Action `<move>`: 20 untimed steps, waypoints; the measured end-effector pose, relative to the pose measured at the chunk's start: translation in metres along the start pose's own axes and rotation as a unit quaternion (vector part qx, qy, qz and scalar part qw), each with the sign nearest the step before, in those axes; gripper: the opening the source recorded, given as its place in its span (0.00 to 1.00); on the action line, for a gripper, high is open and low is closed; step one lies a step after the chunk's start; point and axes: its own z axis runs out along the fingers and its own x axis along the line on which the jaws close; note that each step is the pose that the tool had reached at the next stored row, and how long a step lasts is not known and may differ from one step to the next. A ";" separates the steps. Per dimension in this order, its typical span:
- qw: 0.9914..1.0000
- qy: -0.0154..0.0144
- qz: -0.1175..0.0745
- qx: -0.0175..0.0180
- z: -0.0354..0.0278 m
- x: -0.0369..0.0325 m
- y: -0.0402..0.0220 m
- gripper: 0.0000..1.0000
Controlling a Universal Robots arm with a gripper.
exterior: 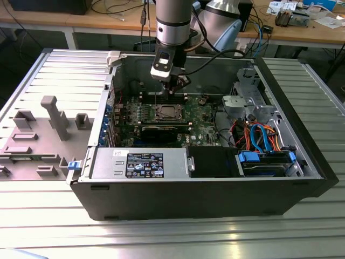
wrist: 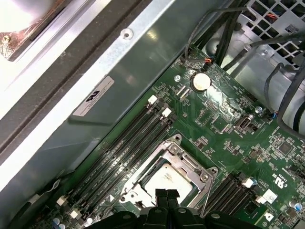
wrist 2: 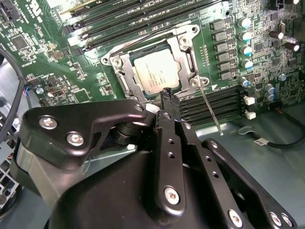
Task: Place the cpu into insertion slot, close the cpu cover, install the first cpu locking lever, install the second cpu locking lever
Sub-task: 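Install the first cpu locking lever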
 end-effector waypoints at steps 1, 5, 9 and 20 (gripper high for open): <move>1.000 0.000 -0.003 0.000 0.0000 0.0000 0.0000 0.11; 1.000 0.000 -0.016 0.000 0.0000 0.0000 0.0000 0.11; 1.000 0.001 -0.028 0.000 0.0000 0.0000 0.0000 0.11; 0.994 0.003 -0.109 0.000 0.0001 0.0000 0.0000 0.11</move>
